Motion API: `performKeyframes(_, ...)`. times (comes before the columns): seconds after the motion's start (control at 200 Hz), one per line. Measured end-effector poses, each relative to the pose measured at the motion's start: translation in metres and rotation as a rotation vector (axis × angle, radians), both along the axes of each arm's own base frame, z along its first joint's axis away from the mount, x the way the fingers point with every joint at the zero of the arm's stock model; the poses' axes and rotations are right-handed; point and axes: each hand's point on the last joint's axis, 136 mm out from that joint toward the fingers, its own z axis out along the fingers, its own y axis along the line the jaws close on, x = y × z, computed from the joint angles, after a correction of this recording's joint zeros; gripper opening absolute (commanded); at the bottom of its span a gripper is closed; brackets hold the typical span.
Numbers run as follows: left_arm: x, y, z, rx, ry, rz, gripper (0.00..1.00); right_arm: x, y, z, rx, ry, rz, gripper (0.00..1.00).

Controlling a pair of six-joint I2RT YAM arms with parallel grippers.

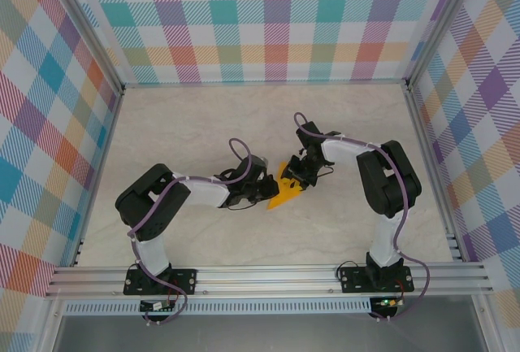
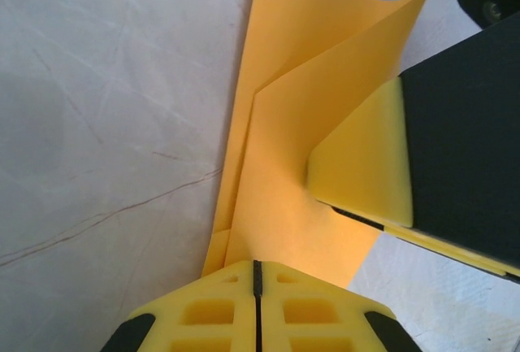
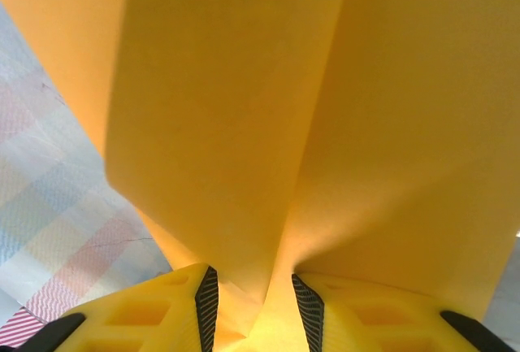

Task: Fold a paper plane with a square sheet of paper (pick it up from the middle)
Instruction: Fourth fold the wing at the center of the table.

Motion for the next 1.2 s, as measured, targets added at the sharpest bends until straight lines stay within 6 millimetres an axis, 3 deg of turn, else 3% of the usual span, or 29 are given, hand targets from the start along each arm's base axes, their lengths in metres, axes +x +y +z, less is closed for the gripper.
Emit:
performKeyframes(0.63, 0.009, -0.013, 0.003, -0.017, -0.003, -0.015, 0.07, -0.002, 0.001, -0.001, 0.007, 0.023, 0.001, 0.37)
performKeyframes(1.2, 0.009, -0.007, -0.004, 0.016, 0.009, 0.001, 0.06, -0.003, 0.002, -0.003, 0.010, 0.035, 0.004, 0.37)
